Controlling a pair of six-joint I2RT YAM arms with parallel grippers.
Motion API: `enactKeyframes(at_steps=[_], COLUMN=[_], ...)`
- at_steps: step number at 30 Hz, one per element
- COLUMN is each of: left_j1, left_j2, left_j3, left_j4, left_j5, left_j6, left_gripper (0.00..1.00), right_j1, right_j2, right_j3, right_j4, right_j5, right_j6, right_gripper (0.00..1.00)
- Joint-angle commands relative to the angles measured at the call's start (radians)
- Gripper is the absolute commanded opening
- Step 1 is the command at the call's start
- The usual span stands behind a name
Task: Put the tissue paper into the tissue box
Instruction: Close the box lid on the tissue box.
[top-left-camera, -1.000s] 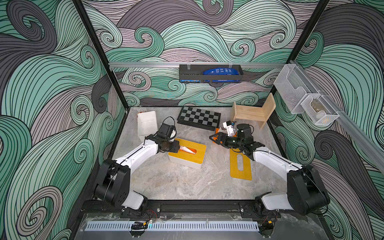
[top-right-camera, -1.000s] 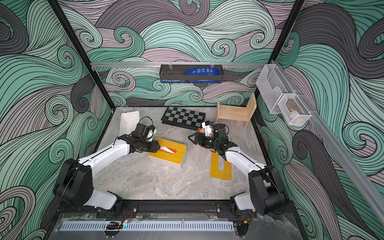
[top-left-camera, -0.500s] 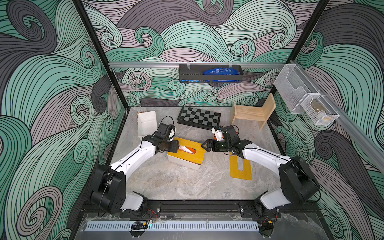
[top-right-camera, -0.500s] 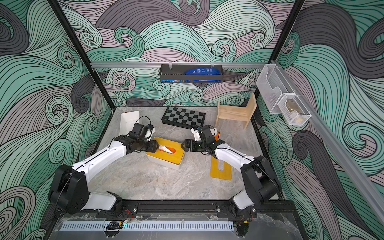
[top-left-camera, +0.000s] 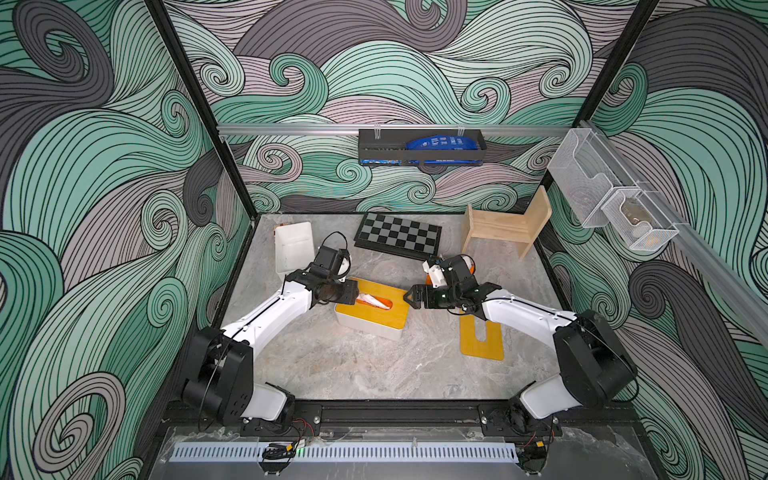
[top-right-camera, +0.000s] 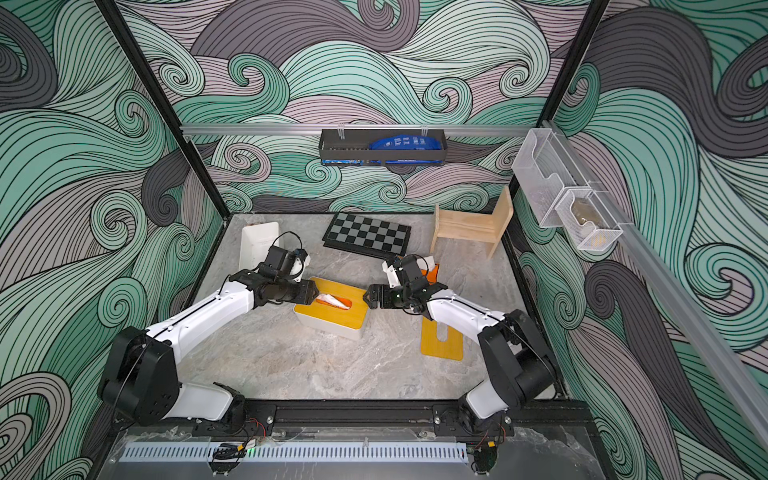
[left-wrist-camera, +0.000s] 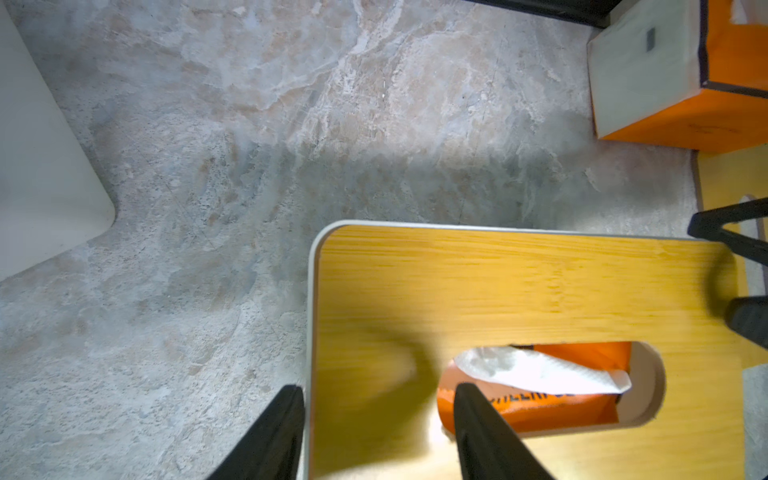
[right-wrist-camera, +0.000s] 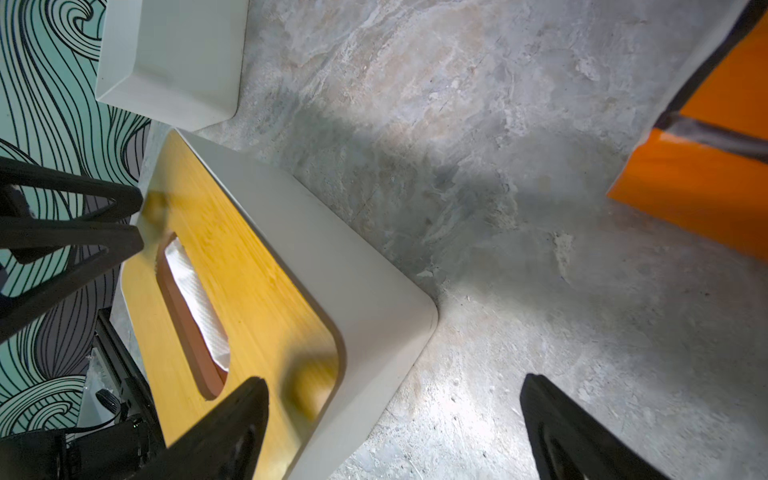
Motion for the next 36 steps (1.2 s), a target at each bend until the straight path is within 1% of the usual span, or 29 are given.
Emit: enactKeyframes(at_steps=[1, 8, 9, 10, 18, 21, 23, 24, 30, 36], left_j1=[-0.005, -0.005, -0.005, -0.005, -0.004, -0.004, -0.003, -0.004, -0.004, -0.004], left_j2=[0.031, 0.015, 0.015, -0.023, -0.146, -0.191, -0.21, -0.215, -0.171, -0.077], left_j3=[0.005, 0.005, 0.003, 0.001, -0.043, -0.084, -0.115, -0.121, -0.106, -0.032], left_j4=[0.018, 0.026, 0.031, 0.038, 0.129, 0.186, 0.226, 0.23, 0.191, 0.084], left_j5=[0.006, 0.005, 0.006, 0.009, 0.033, 0.032, 0.027, 0.024, 0.003, -0.009], left_j6=[0.016, 0.014, 0.013, 0.013, 0.013, 0.017, 0.014, 0.007, -0.001, -0.024], left_gripper=[0.6, 0.63, 0.65, 0.66, 0.8, 0.84, 0.85, 0.88, 0.89, 0.89], right_j1=[0.007, 0.015, 0.015, 0.016, 0.035, 0.038, 0.038, 0.038, 0.04, 0.041], right_j2=[0.005, 0.008, 0.01, 0.014, 0.04, 0.045, 0.045, 0.037, -0.08, -0.187], right_j3=[-0.015, -0.017, -0.018, -0.021, -0.048, -0.061, -0.064, -0.06, -0.034, -0.036], right_j4=[-0.008, -0.009, -0.008, -0.008, 0.0, 0.023, 0.034, 0.034, 0.029, 0.006], right_j5=[0.016, 0.036, 0.043, 0.049, 0.114, 0.111, 0.103, 0.097, 0.075, 0.075], right_j6=[-0.022, -0.032, -0.035, -0.037, -0.057, -0.05, -0.044, -0.043, -0.038, -0.039], right_gripper=[0.98, 0.99, 0.99, 0.99, 1.0, 1.0, 1.0, 1.0, 1.0, 1.0])
